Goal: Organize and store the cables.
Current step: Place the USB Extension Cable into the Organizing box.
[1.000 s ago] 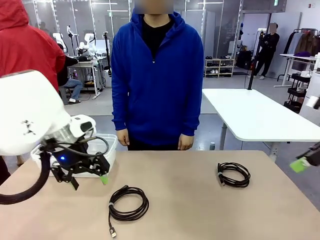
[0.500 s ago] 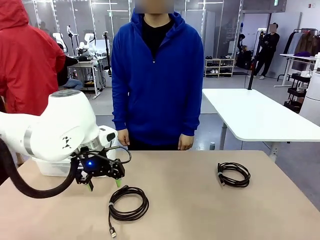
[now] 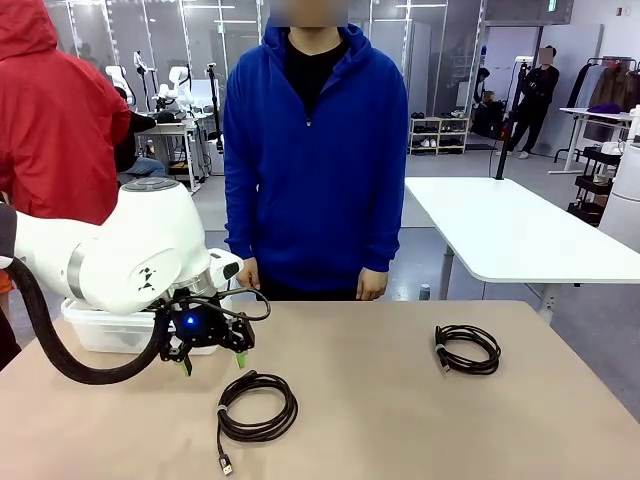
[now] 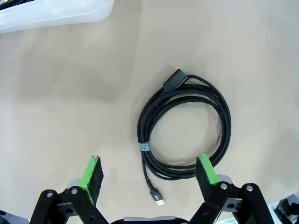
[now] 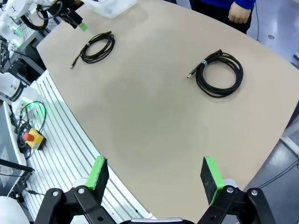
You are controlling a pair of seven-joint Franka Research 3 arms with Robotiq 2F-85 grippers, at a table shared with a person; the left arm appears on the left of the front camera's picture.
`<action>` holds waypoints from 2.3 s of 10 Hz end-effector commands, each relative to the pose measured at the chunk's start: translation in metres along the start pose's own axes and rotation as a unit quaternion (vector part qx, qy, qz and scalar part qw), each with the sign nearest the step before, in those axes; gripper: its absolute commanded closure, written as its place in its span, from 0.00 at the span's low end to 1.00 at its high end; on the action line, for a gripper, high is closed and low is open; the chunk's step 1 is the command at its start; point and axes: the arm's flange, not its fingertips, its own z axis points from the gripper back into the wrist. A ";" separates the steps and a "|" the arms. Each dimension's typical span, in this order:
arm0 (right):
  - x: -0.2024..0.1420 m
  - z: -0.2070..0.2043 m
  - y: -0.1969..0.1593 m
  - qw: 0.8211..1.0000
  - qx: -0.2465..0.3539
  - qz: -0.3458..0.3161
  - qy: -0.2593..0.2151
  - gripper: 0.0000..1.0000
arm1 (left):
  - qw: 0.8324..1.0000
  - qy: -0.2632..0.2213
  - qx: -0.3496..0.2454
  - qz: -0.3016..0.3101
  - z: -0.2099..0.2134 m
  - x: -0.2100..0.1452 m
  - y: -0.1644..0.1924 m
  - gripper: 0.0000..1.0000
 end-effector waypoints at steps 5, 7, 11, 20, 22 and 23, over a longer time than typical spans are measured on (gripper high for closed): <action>-0.013 -0.027 0.003 0.962 0.075 0.257 -0.053 0.00 | 0.999 0.031 -0.005 0.025 -0.022 -0.007 0.006 0.00; 0.004 -0.017 0.007 0.967 0.056 0.249 -0.022 0.00 | 0.999 0.037 -0.006 0.021 -0.027 -0.007 0.008 0.00; 0.004 -0.017 0.007 0.967 0.056 0.249 -0.022 0.00 | 0.999 0.040 0.003 0.014 -0.054 -0.015 0.003 0.00; 0.004 -0.017 0.007 0.967 0.056 0.249 -0.022 0.00 | 0.998 0.038 0.007 0.055 -0.079 0.000 0.002 0.00; 0.004 -0.017 0.007 0.967 0.056 0.249 -0.022 0.00 | 0.998 0.035 0.016 0.053 -0.082 0.002 0.002 0.45; 0.004 -0.017 0.007 0.967 0.056 0.249 -0.022 0.00 | 0.998 0.037 0.024 0.043 -0.081 0.001 0.002 0.69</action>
